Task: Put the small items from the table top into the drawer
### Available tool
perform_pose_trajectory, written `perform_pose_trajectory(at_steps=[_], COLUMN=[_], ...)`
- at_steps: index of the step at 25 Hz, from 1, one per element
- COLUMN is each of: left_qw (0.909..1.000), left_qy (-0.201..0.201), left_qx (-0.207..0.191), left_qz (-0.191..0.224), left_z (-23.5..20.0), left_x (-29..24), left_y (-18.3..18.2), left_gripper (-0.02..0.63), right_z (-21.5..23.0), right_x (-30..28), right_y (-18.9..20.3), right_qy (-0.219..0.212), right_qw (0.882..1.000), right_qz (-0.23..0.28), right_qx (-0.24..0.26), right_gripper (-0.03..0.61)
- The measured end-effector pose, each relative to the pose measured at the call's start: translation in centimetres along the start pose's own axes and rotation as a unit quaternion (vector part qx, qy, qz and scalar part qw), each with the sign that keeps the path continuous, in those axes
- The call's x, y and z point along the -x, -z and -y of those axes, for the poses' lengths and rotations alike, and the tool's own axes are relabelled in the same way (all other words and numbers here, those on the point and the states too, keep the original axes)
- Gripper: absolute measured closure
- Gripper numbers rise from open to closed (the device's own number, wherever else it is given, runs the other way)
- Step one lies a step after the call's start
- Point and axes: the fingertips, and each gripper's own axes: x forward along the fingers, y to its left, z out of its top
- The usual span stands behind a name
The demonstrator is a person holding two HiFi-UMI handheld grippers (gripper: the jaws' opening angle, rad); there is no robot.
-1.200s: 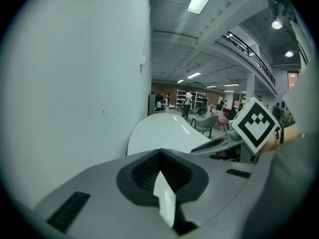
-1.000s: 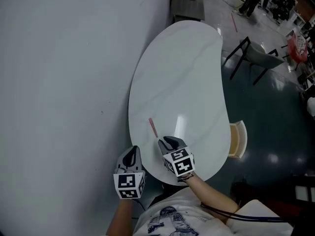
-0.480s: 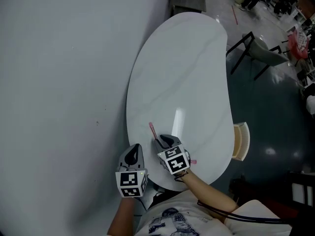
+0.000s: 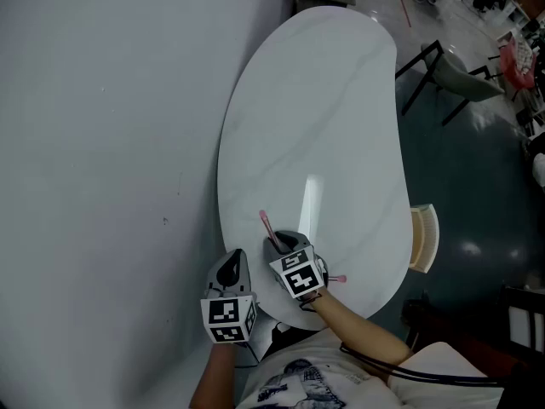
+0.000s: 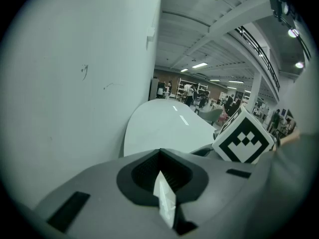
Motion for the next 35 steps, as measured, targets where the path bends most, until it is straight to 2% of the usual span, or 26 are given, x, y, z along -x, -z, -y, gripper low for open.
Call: perform_pose_trajectory(at_steps=[10, 19, 26, 35], left_qw=[0.9999, 0.9997, 0.9988, 0.9965], left_qy=[-0.008, -0.019, -0.027, -0.028], left_qx=[0.009, -0.002, -0.011, -0.027], left_qz=[0.0, 0.013, 0.038, 0.074], left_z=[-0.7, -0.3, 0.9, 5.5], left_x=[0.6, 3.4, 6.6, 13.3], left_y=[0.3, -0.6, -1.3, -0.4], left_gripper=[0.594, 0.594, 0.594, 0.594], right_z=[0.3, 0.4, -0.9, -3.3], right_x=[-0.6, 0.4, 4.5, 14.0], right_y=[0.6, 1.3, 1.3, 2.9], right_qy=[0.036, 0.04, 0.041, 0.048], right_qw=[0.998, 0.998, 0.999, 0.996], right_qz=[-0.024, -0.021, 0.01, 0.072], right_qx=[0.05, 0.035, 0.033, 0.025], right_gripper=[0.506, 0.522, 0.522, 0.522])
